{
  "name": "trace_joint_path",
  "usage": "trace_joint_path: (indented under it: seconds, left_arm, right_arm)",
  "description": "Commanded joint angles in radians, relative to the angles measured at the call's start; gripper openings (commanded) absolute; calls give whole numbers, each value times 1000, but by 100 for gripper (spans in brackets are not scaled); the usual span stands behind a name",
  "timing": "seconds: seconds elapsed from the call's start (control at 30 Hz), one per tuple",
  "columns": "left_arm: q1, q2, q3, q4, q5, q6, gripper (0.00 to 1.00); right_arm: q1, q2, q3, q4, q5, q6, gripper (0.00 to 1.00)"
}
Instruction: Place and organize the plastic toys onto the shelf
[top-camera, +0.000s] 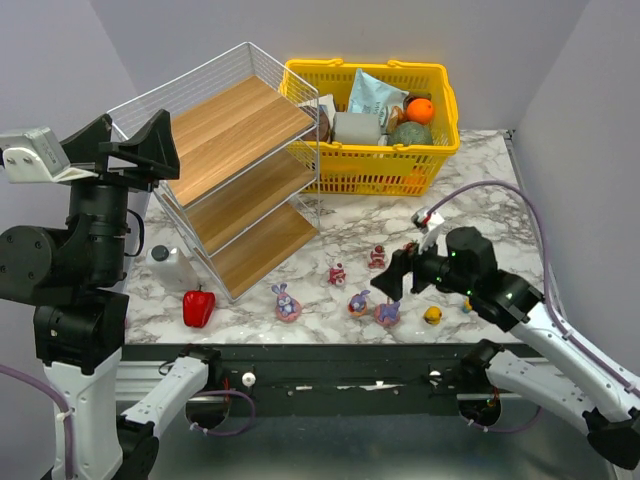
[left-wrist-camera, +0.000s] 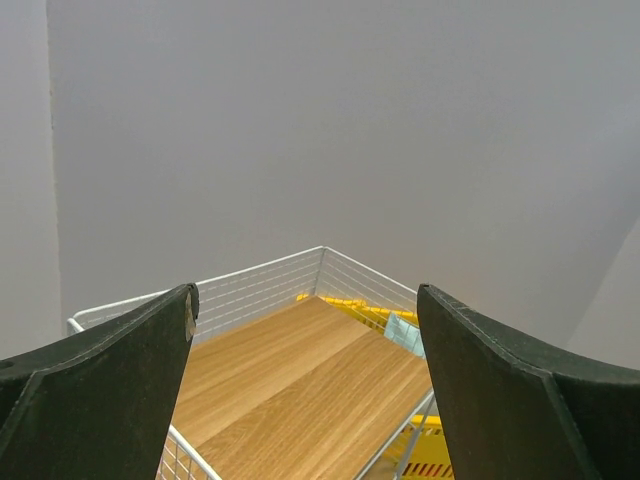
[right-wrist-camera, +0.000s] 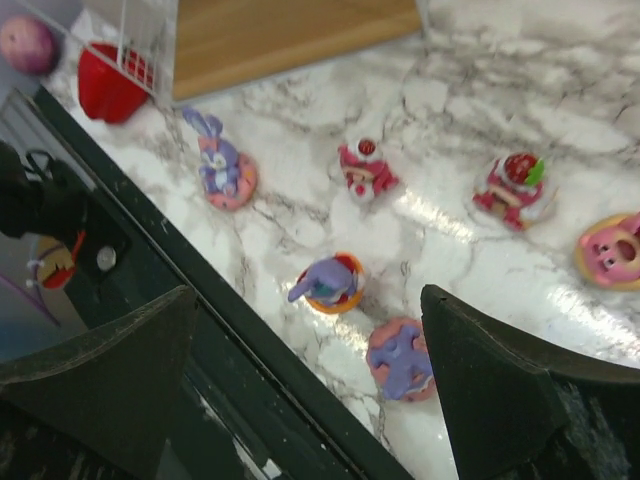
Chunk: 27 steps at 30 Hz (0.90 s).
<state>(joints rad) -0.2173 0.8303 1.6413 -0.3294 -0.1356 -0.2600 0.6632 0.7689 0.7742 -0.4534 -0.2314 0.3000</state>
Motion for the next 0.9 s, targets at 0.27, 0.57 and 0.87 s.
trace_joint_path:
  seconds: [0.27, 0.57, 0.87]
  left_arm:
    - [4, -19, 2, 43, 30, -15, 99]
    - [4, -19, 6, 53, 24, 5, 99]
    - [4, -13, 8, 61, 13, 31, 99]
  right_arm:
    - [222, 102, -205, 200, 115, 48, 100]
    - [234, 190, -294, 338, 173, 45, 96]
    - [253, 289, -371, 576, 216, 42, 82]
